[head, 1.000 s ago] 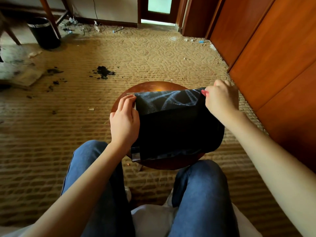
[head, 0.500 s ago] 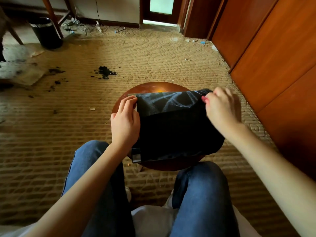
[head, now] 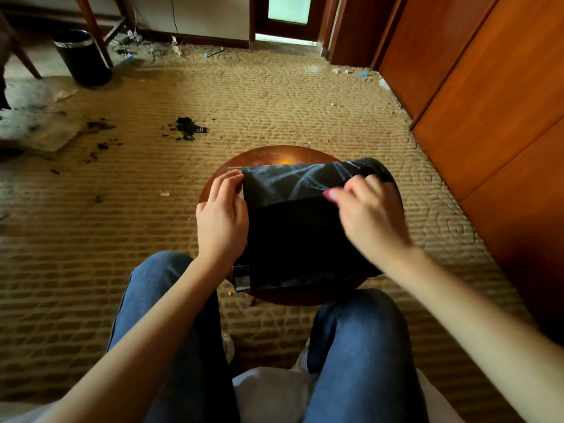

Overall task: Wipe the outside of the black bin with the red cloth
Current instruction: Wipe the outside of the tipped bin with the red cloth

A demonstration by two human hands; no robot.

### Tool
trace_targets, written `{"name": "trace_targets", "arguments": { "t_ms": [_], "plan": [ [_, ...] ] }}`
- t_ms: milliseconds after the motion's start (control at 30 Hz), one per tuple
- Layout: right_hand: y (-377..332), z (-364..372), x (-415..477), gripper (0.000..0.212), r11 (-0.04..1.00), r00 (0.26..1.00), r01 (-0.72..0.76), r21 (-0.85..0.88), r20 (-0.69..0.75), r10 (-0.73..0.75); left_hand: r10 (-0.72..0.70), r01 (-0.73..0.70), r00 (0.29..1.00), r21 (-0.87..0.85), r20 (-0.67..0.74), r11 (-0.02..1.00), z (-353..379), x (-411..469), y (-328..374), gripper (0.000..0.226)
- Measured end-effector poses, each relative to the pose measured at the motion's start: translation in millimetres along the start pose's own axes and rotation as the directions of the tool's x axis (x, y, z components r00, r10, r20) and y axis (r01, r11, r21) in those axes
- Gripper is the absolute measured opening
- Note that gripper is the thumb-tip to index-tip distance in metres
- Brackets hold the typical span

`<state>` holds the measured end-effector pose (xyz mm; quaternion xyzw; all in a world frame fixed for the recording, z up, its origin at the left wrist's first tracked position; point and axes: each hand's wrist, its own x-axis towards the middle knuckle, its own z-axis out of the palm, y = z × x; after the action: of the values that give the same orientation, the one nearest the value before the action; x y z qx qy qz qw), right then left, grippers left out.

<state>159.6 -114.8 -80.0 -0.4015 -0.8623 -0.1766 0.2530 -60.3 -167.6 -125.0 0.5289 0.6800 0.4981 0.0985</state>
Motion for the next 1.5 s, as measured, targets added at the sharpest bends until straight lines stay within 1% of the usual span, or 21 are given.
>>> {"name": "trace_targets", "arguments": {
  "t_ms": [100, 167, 267, 400, 500, 567, 633, 667, 700, 733, 800, 900, 967, 1067, 1133, 1167, 1233, 1300, 1333, 1400, 1500],
  "plan": [
    [45.2, 2.5, 17.6, 0.019, 0.960, 0.958, -0.263, -0.095, 0.094, 0.271, 0.011, -0.011, 1.000, -0.011, 0.003, 1.000, 0.3, -1.1, -0.8, 0.051],
    [45.6, 4.2, 20.9, 0.020, 0.936, 0.931, -0.338, -0.094, 0.110, 0.348, 0.010, -0.010, 1.000, -0.015, 0.000, 1.000, -0.1, -0.2, -0.6, 0.050],
    [7.2, 5.8, 12.1, 0.024, 0.974, 0.974, -0.226, 0.017, 0.025, 0.225, -0.003, 0.003, 1.000, -0.027, -0.006, 1.000, 0.6, 0.8, -1.1, 0.047],
    [-64.4, 5.3, -6.7, 0.012, 0.990, 0.999, -0.019, 0.139, -0.028, 0.023, 0.014, -0.015, 1.000, -0.029, -0.004, 0.999, 0.9, 0.7, -1.2, 0.051],
    [-56.3, 5.2, -7.5, 0.016, 0.981, 0.996, 0.084, 0.175, -0.029, -0.080, 0.028, -0.027, 1.000, -0.008, 0.002, 1.000, -1.1, -0.2, -2.6, 0.051],
    [-19.8, 2.9, -2.6, 0.022, 0.990, 0.999, 0.040, 0.133, -0.033, -0.036, 0.031, -0.031, 1.000, -0.003, 0.001, 1.000, -1.6, -1.3, -2.8, 0.048],
    [24.2, -0.3, 5.5, 0.026, 0.987, 0.988, -0.152, 0.052, 0.003, 0.152, 0.025, -0.025, 1.000, -0.007, -0.006, 1.000, -0.8, -1.1, -1.9, 0.047],
    [39.6, -2.2, 9.6, 0.025, 0.961, 0.960, -0.276, 0.015, 0.045, 0.276, 0.019, -0.019, 1.000, -0.012, -0.008, 1.000, -0.1, -0.5, -1.7, 0.047],
    [48.0, -2.4, 12.5, 0.024, 0.931, 0.927, -0.364, -0.025, 0.084, 0.364, 0.015, -0.015, 1.000, -0.017, -0.009, 1.000, 0.5, 0.5, -1.3, 0.047],
    [45.5, -0.9, 15.7, 0.024, 0.916, 0.911, -0.398, -0.049, 0.094, 0.401, 0.011, -0.011, 1.000, -0.024, -0.011, 1.000, 1.1, 1.8, -1.4, 0.047],
    [18.4, 3.9, 20.9, 0.024, 0.935, 0.932, -0.353, -0.025, 0.071, 0.354, 0.002, -0.003, 1.000, -0.042, -0.015, 0.999, 2.1, 3.3, -2.3, 0.048],
    [-53.7, 9.5, 17.7, 0.014, 0.969, 0.978, -0.207, 0.133, -0.005, 0.210, 0.014, -0.015, 1.000, -0.056, -0.018, 0.998, 2.3, 1.5, -4.0, 0.049],
    [-100.3, 6.4, 9.5, 0.009, 0.969, 0.994, -0.111, 0.222, 0.005, 0.112, 0.028, -0.029, 0.999, -0.060, -0.015, 0.998, 1.2, -0.6, -4.8, 0.049],
    [-109.0, 5.3, 1.2, 0.016, 0.971, 0.999, 0.040, 0.237, 0.013, -0.045, 0.035, -0.036, 0.999, -0.068, -0.005, 0.997, 0.0, -3.4, -7.5, 0.045],
    [-71.6, 4.9, 3.6, 0.021, 0.980, 0.999, 0.031, 0.197, 0.000, -0.032, 0.039, -0.040, 0.999, -0.074, -0.004, 0.997, -0.9, -3.3, -7.4, 0.044],
    [-47.2, 3.4, 5.9, 0.024, 0.986, 1.000, -0.017, 0.163, -0.004, 0.017, 0.031, -0.031, 1.000, -0.079, -0.005, 0.996, -1.1, -2.6, -7.2, 0.044],
    [3.7, -0.3, 10.5, 0.026, 0.973, 0.977, -0.215, 0.084, 0.035, 0.212, 0.008, -0.008, 1.000, -0.099, -0.006, 0.995, 0.6, -0.9, -6.5, 0.043],
    [35.4, -2.6, 11.6, 0.022, 0.901, 0.897, -0.433, 0.009, 0.098, 0.431, -0.005, 0.004, 1.000, -0.120, -0.009, 0.993, 2.1, -0.7, -6.3, 0.042],
    [36.9, -1.2, 12.0, 0.020, 0.876, 0.872, -0.482, -0.011, 0.095, 0.480, -0.008, 0.007, 1.000, -0.127, -0.013, 0.992, 2.7, -0.6, -6.5, 0.042],
    [13.9, 5.4, 13.1, 0.016, 0.897, 0.895, -0.443, -0.006, 0.047, 0.443, -0.014, 0.011, 1.000, -0.147, -0.024, 0.989, 3.8, -0.2, -7.6, 0.042],
    [-66.1, 14.5, 16.3, 0.014, 0.958, 0.967, -0.248, 0.144, -0.018, 0.253, 0.009, -0.019, 0.999, -0.192, -0.050, 0.981, 4.5, -0.2, -9.0, 0.041]
  ]
}}
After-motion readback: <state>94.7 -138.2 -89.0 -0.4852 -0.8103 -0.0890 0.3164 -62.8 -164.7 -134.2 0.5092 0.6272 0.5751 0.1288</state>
